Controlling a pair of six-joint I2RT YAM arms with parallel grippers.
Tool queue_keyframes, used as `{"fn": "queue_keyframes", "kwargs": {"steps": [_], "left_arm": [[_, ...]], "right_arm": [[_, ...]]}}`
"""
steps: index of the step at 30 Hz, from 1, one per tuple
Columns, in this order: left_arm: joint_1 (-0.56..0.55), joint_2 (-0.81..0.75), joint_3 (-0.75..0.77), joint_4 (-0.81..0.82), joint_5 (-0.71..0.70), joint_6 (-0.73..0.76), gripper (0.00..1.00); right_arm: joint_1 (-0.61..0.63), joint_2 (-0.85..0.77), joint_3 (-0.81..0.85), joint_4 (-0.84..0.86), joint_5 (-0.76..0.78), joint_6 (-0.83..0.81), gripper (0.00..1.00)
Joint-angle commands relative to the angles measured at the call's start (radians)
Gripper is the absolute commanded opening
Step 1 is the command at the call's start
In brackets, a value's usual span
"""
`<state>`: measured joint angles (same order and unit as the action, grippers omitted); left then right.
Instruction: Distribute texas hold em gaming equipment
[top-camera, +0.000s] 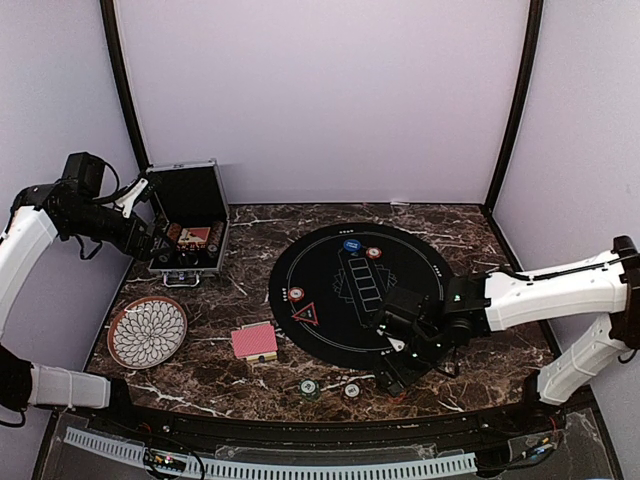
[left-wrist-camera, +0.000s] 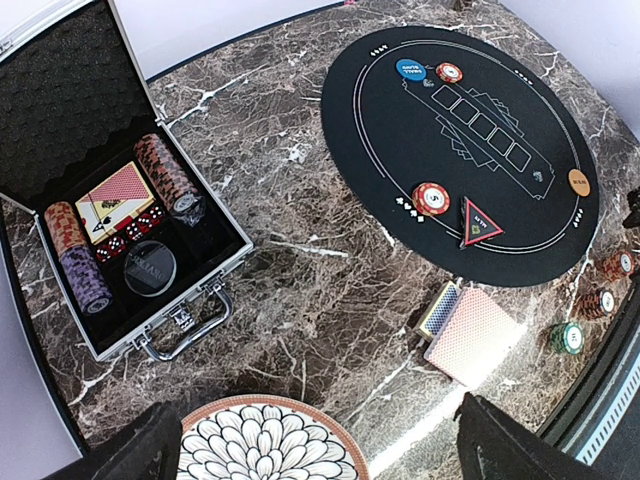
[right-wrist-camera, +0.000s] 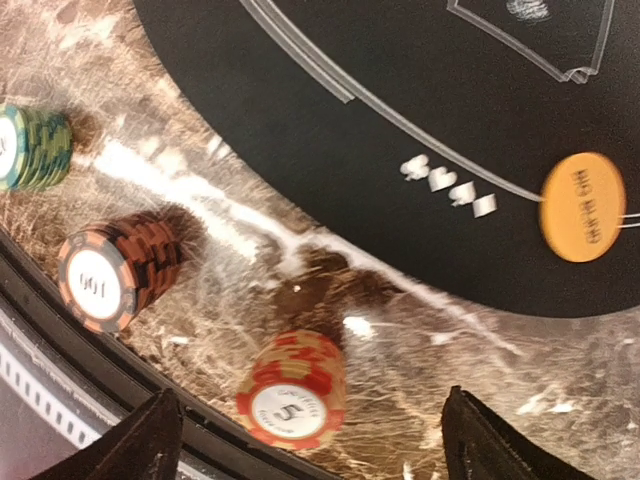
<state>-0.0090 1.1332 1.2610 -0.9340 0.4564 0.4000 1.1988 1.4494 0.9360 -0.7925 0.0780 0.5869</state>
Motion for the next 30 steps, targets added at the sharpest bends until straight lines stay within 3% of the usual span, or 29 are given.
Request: {"fn": "queue_keyframes", "kwargs": {"steps": [1,5,17,23,30], "left_arm": [[0.006,0.001,0.006,-0.014,0.018,0.012,0.99],[0.006,0.003,0.007,-0.015,0.016,0.01,0.99],[0.006,0.002,0.025,-0.025,0.014,0.008,0.99],[0.006,0.002,0.029,-0.028,0.012,0.007,0.99],[0.006,0.002,0.036,-0.035,0.007,0.008,0.99]], "right_arm": [[0.024,0.018,-0.03,0.072,-0.046,0.013,0.86],[0.034,0.031,-0.046,0.087,-0.056,0.006,0.76],[0.036,0.049,-0.083,0.093,-0.003,0.0,0.65],[0.035,0.048,-0.083,0.106,-0.015,0.001,0.52],[0.035,0.052,-0.095,0.115,-0.027,0.002,0.51]]}}
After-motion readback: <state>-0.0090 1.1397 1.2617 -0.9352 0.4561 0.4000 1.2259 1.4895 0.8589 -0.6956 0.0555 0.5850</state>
